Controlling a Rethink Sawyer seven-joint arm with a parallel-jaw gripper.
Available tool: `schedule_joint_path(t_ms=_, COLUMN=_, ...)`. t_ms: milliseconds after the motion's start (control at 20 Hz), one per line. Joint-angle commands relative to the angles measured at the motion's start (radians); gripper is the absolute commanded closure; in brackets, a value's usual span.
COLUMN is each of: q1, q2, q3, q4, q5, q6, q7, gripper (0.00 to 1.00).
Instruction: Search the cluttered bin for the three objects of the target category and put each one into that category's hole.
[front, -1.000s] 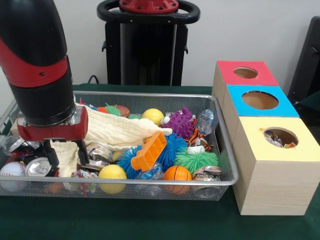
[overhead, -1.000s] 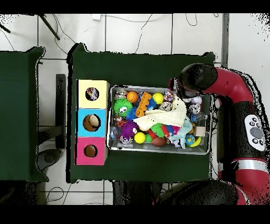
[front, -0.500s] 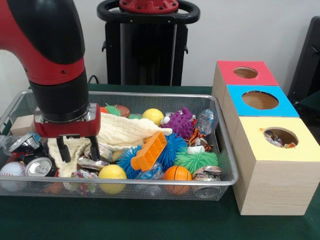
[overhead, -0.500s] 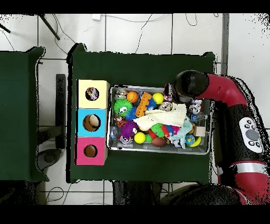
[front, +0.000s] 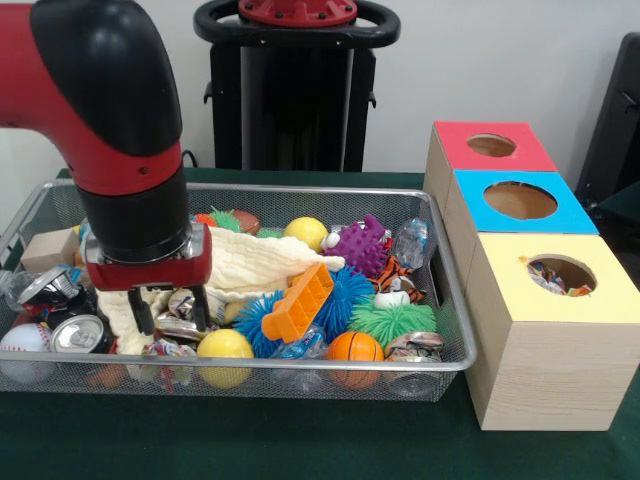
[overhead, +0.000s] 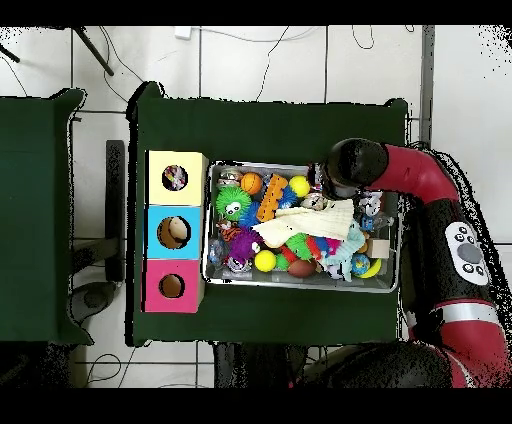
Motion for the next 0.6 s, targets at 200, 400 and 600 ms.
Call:
schedule_joint_path(t_ms=200, q1=-0.019, q2=0.042, q3=0.058, q4=0.021, q5=-0.037, q6=-0.02, q7=-0.204, gripper=0.0)
schedule_joint_path(t_ms=400, q1=-0.018, q2=0.069, q3=0.062, q4=0.001, q5=-0.036, q6=-0.029, q7=-0.2, gripper=0.0)
schedule_joint_path(t_ms=600, q1=-0.015, q2=0.087, q3=0.071, q4=-0.046, q5=-0.017, q6=0.028, q7=-0.212, gripper=0.0)
